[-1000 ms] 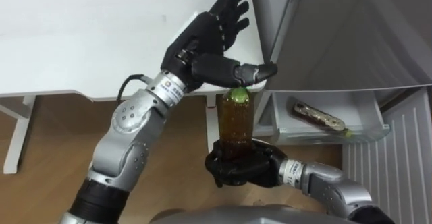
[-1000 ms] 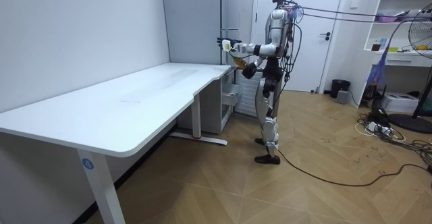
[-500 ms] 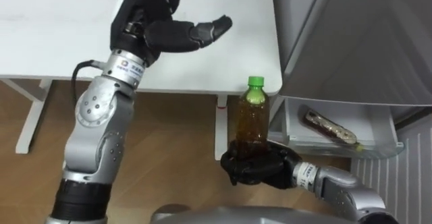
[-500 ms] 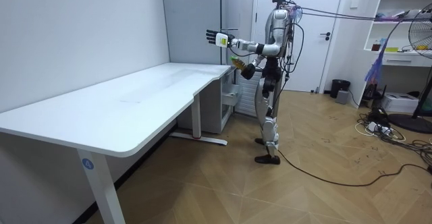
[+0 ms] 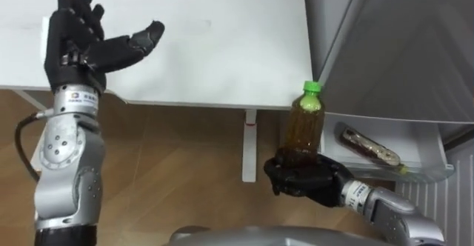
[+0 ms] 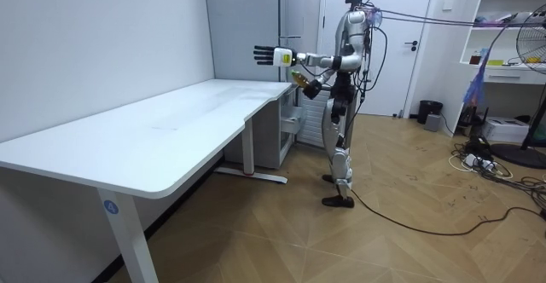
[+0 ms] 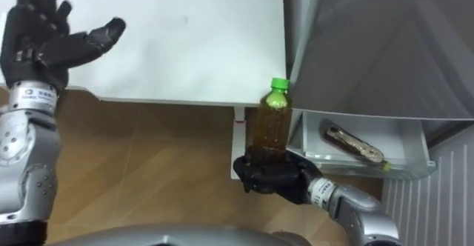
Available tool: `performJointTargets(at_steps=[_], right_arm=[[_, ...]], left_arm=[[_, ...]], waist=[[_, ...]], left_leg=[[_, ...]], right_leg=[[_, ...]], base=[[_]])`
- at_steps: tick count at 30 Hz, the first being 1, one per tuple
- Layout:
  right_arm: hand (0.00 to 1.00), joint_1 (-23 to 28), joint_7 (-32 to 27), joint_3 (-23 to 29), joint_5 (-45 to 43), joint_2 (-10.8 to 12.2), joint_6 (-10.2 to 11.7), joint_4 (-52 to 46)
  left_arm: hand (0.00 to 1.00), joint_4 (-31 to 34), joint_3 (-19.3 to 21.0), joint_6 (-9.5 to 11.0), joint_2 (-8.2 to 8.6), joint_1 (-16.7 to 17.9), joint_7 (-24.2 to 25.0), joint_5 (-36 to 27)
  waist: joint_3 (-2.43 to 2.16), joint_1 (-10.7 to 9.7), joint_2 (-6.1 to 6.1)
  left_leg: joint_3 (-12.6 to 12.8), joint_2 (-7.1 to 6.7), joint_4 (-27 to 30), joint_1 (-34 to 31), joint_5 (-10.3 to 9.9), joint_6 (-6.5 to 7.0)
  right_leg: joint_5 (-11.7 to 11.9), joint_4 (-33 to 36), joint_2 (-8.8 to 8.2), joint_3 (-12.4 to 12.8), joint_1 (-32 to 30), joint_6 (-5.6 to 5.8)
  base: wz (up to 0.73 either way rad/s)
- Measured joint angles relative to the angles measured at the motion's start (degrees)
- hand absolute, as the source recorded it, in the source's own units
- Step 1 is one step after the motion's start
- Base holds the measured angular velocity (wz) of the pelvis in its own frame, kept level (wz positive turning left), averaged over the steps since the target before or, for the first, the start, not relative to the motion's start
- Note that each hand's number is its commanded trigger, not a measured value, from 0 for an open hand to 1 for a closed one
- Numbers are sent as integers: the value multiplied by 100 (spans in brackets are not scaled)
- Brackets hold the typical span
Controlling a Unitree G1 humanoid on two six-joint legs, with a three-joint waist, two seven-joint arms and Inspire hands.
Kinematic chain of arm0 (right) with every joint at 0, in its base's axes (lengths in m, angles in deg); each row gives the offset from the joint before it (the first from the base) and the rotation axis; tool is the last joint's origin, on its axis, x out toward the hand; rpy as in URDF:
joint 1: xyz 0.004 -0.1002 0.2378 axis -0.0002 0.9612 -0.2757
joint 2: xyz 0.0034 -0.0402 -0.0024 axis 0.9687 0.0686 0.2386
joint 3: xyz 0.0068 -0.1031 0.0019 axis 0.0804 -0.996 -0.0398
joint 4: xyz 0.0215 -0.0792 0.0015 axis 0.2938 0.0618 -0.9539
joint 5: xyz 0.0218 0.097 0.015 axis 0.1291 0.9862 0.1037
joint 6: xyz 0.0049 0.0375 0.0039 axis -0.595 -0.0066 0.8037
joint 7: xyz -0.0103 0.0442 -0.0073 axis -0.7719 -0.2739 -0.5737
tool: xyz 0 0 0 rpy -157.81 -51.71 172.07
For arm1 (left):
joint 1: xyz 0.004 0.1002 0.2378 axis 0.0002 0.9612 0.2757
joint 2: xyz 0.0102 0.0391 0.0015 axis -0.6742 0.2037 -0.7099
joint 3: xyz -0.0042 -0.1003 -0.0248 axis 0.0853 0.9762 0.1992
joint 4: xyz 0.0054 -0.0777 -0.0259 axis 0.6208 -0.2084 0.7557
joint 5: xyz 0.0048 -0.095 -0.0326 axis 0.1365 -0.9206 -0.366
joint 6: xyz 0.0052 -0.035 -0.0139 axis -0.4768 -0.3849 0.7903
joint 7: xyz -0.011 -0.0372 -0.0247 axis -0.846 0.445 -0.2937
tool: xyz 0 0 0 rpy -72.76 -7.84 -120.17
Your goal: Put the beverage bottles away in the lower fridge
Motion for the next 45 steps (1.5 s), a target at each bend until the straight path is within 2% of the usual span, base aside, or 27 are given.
performJointTargets(at_steps=[4,5,6,10,16,20,23,25,27,31,33,37,41,42,45], right_arm=[[100,191,4,11,1,14,0,-241],[100,236,4,11,1,29,0,-239],[100,286,4,11,1,38,0,-239],[100,355,-3,-9,0,41,-1,-227],[100,348,-79,-43,19,41,-1,-218],[100,352,-159,-48,39,45,-3,-219],[100,349,-214,-48,51,45,-3,-205],[100,350,-232,-49,51,49,-3,-157],[100,351,-293,-45,56,57,-3,-142],[100,352,-534,-64,297,88,-75,-142],[100,351,-698,-71,306,149,-94,-143],[100,351,-851,-132,342,151,-147,-143],[100,346,-967,-216,566,146,-201,-139],[100,347,-979,-251,603,147,-218,-121],[100,350,-1010,-274,705,166,-274,-117]], left_arm=[[0,-352,305,69,-15,1,-228,-15],[0,-609,313,93,-13,34,-324,-10],[0,-839,313,91,-11,107,-409,-9],[0,-1166,320,88,7,387,-740,-13],[0,-1975,282,124,3,419,-1078,11],[0,-2479,85,100,14,533,-1211,-36],[0,-2821,-15,110,14,529,-1239,-555],[0,-3121,-65,114,16,534,-1255,-886],[0,-3443,-63,107,32,578,-1235,-1159],[0,-3881,-64,66,32,629,-1219,-1188],[0,-4013,-78,-17,32,693,-1215,-1188],[0,-4314,-124,-81,32,719,-1201,-1188],[0,-4677,-365,-166,30,723,-1149,-1245],[0,-4843,-467,-188,27,722,-1078,-1244],[0,-5244,-621,-296,60,741,-861,-1200]], waist=[[16,118,35],[2,152,52],[-15,176,63],[-19,247,55],[-34,319,41],[-35,327,17],[-33,328,17],[-9,332,54],[-19,332,9],[-22,328,-28],[-13,320,-41],[-26,321,-77],[-30,296,-90],[-18,276,-72],[-40,199,-116]], left_leg=[[-22,-2,-7,39,0,0],[-35,-4,-10,57,0,-1],[-47,-4,-11,56,-1,-1],[-91,-4,-10,46,0,-2],[-143,-29,-2,36,-1,-1],[-198,-41,-4,42,-1,0],[-283,-58,-7,82,-1,1],[-276,-59,-21,127,-1,1],[-282,-56,-58,135,-1,1],[-281,-59,-70,146,-1,1],[-283,-58,-78,146,-1,1],[-285,-59,-94,144,-2,1],[-282,-64,-92,123,-3,2],[-288,-67,-89,114,-3,3],[-289,-70,-77,65,-3,3]], right_leg=[[-5,-47,-2,-68,92,0],[-6,-91,-3,-98,137,0],[-11,-91,-4,-110,137,1],[-12,-96,-3,-116,128,-1],[-21,-98,-20,-120,139,13],[-23,-98,-26,-131,160,15],[-28,-126,-33,-178,239,24],[-29,-176,-27,-185,301,25],[-30,-180,-20,-187,296,27],[-31,-182,-22,-226,307,28],[-34,-188,-22,-239,311,33],[-36,-188,-23,-256,313,37],[-39,-187,-30,-255,300,40],[-39,-190,-32,-256,298,42],[-40,-188,-38,-273,255,43]], base=[[8],[11],[10],[4],[0],[2],[9],[3],[0],[0],[0],[0],[0],[4],[0]])
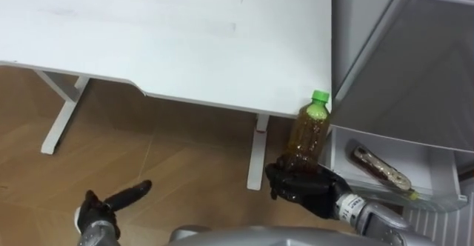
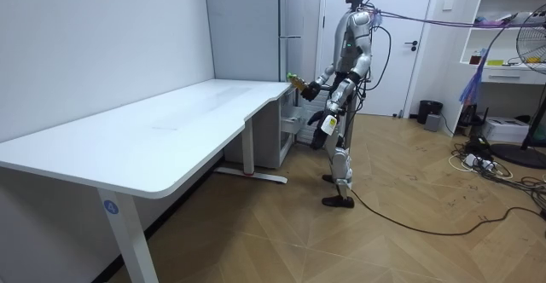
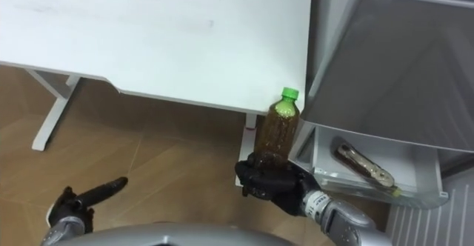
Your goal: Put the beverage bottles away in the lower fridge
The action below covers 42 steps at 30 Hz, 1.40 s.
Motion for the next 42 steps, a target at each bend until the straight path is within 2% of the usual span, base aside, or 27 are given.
performJointTargets(at_steps=[7,11,18,23,28,30,35,36,37,42], right_arm=[[100,11,-10,-4,127,7,24,205],[100,2,-90,-3,317,9,32,349],[100,13,-371,4,918,-6,51,1341],[100,-164,-405,15,1005,0,176,1924],[100,-220,-520,18,1569,11,250,2189],[100,-265,-522,24,1878,14,358,2455],[100,-342,-603,284,2031,18,418,2981],[100,-350,-635,306,2094,18,462,3095],[100,-359,-657,318,2130,15,465,3134],[100,-395,-973,273,2734,13,487,3366]], left_arm=[[0,-363,-368,-116,27,14,310,849],[0,-664,-572,-127,23,29,320,1338],[0,-1079,-615,-155,25,-29,433,1843],[0,-1144,-617,-218,25,-29,441,2075],[0,-1151,-680,-218,22,-47,478,2123],[0,-1229,-669,-205,23,-121,559,2297],[0,-1196,-654,-206,23,-126,602,2673],[0,-1196,-651,-206,23,-129,608,2729],[0,-1197,-651,-206,23,-140,615,2731],[0,-1204,-697,-198,17,-176,638,2771]], waist=[[-1,-99,11],[-1,-347,9],[-4,-378,-36],[-10,-414,-55],[-6,-501,-47],[0,-509,-55],[-7,-519,-49],[-34,-520,-38],[-42,-519,-60],[-25,-534,-29]], left_leg=[[19,0,-9,-13,0,0],[10,0,-16,-15,0,0],[27,0,-39,-38,-1,1],[75,2,-43,-48,-2,2],[77,4,-50,-44,-6,6],[77,6,-77,-44,-8,4],[77,5,-83,-80,-8,4],[77,6,-79,-120,-8,3],[78,6,-78,-130,-7,3],[106,5,-75,-127,-7,3]], right_leg=[[0,7,3,22,-30,0],[0,1,5,14,-21,0],[0,10,13,92,-130,0],[3,9,28,176,-148,-4],[3,5,30,171,-140,-3],[3,2,37,171,-141,-3],[2,-1,39,161,-187,-3],[2,-2,39,162,-228,-3],[2,-1,39,163,-239,-3],[2,-1,38,183,-252,-3]], base=[[-1],[0],[-4],[-8],[0],[0],[0],[0],[0],[-2]])
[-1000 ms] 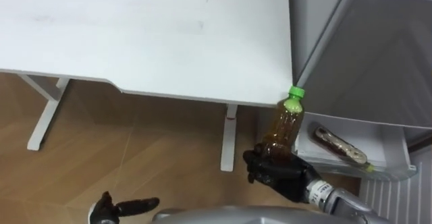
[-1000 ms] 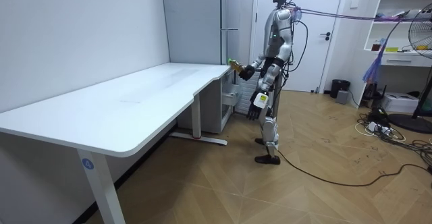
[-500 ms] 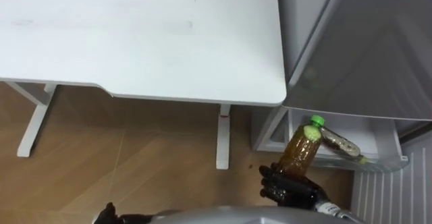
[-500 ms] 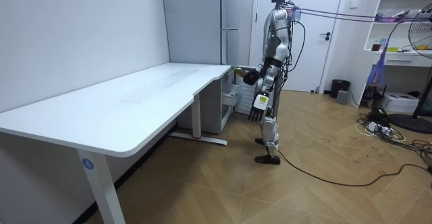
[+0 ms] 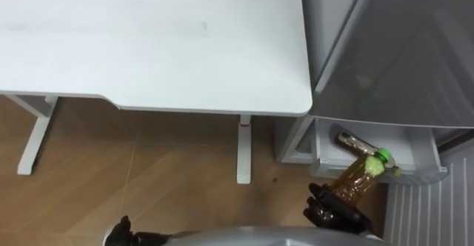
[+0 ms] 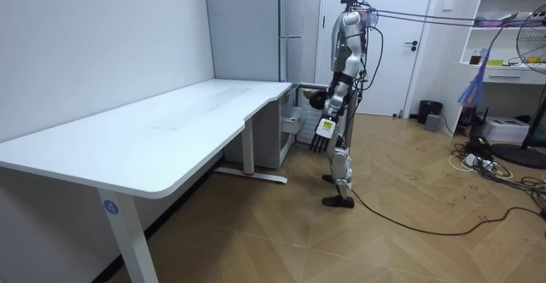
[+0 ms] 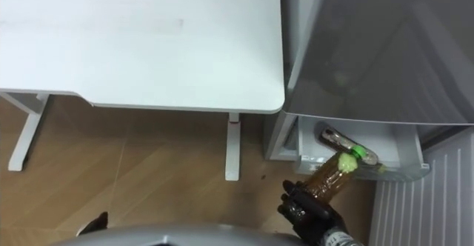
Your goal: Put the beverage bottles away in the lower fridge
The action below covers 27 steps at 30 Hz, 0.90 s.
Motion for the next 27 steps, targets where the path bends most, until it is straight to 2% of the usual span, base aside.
performJointTargets(at_steps=[6,13,23,27], right_arm=[[100,-23,-251,27,685,0,-25,241],[100,22,-517,22,1442,12,-46,265],[100,-50,-861,38,2305,79,-55,92],[100,-76,-1028,323,2692,154,-36,-220]], left_arm=[[0,-71,-35,27,7,1,-9,12],[0,-121,-46,24,20,10,-2,6],[0,-118,-88,25,18,109,5,8],[0,-119,-58,24,16,145,75,11]], waist=[[25,-127,33],[34,-135,111],[29,-129,97],[33,-131,96]], left_leg=[[10,1,-3,12,0,0],[63,12,-15,28,-2,1],[130,12,-15,24,-5,2],[128,6,-10,27,-4,3]], right_leg=[[0,15,-1,5,14,0],[2,65,12,93,-18,-2],[2,93,12,146,-68,-2],[1,60,11,146,-54,-1]], base=[[0],[-3],[-2],[-1]])
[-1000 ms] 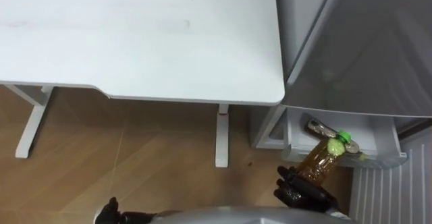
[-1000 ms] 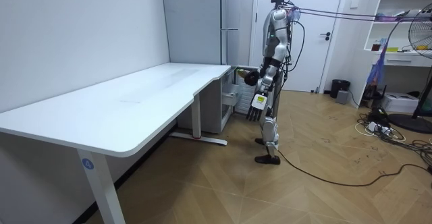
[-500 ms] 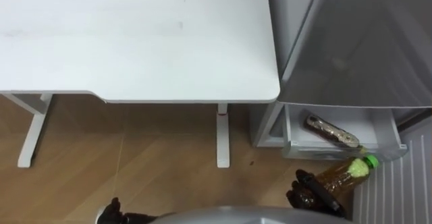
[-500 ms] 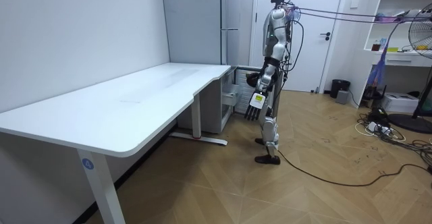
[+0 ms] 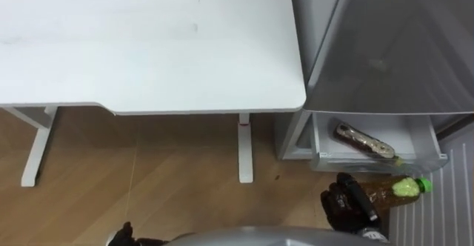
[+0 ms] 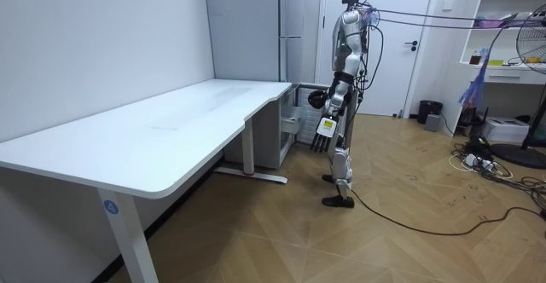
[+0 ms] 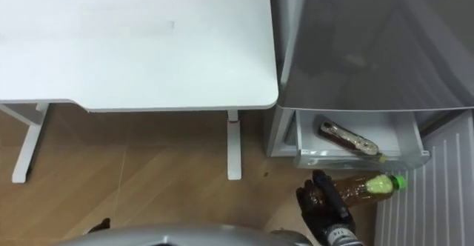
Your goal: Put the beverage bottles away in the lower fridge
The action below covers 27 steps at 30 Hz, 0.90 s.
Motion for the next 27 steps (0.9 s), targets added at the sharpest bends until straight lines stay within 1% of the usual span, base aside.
performJointTargets(at_steps=[4,6,10,15,19,22,24,25,26,27], right_arm=[[100,-39,-122,105,167,1,34,-91],[100,-37,-200,103,399,3,35,-225],[100,-40,-218,102,448,4,109,-505],[100,-228,-217,138,448,5,137,-531],[100,-284,-221,216,451,6,140,-532],[100,-374,-332,376,609,2,129,-545],[100,-505,-440,492,771,-3,166,-552],[100,-529,-446,496,798,-8,201,-552],[100,-603,-482,528,823,-11,229,-548],[100,-708,-541,547,841,-11,238,-545]], left_arm=[[0,-3,19,-1,0,30,59,-2],[0,-3,18,-19,1,65,62,2],[0,-48,1,-39,1,86,63,14],[0,-43,-19,-39,4,165,62,352],[0,-43,-19,-48,13,204,61,447],[0,-30,-14,-151,17,210,64,538],[0,-30,-17,-250,14,177,89,696],[0,-30,-22,-278,14,163,91,702],[0,-30,-32,-287,14,130,92,752],[0,-31,-33,-288,16,107,94,790]], waist=[[5,7,16],[21,7,37],[41,5,67],[38,0,77],[35,2,98],[26,8,120],[13,-10,138],[12,-12,140],[-4,-4,156],[-2,5,178]], left_leg=[[-7,0,4,3,0,0],[-4,-2,8,-3,0,0],[1,-18,54,-30,0,0],[1,-24,91,-12,0,0],[0,-24,90,-10,0,0],[1,-25,95,-71,1,0],[-33,-29,185,-236,2,2],[-58,-32,208,-280,2,2],[-87,-32,242,-378,3,4],[-98,-27,290,-459,6,6]], right_leg=[[-2,-62,5,-14,48,4],[-6,-70,1,-17,49,9],[-11,-74,-19,-48,46,17],[-12,-68,-29,-30,86,18],[-11,-56,-32,-38,95,18],[-12,-57,-40,-69,43,19],[-8,-50,-50,-133,-57,16],[-6,-44,-54,-156,-110,16],[-2,-25,-56,-163,-209,9],[6,1,-54,-173,-256,-3]], base=[[4],[0],[0],[0],[2],[6],[11],[17],[10],[5]])
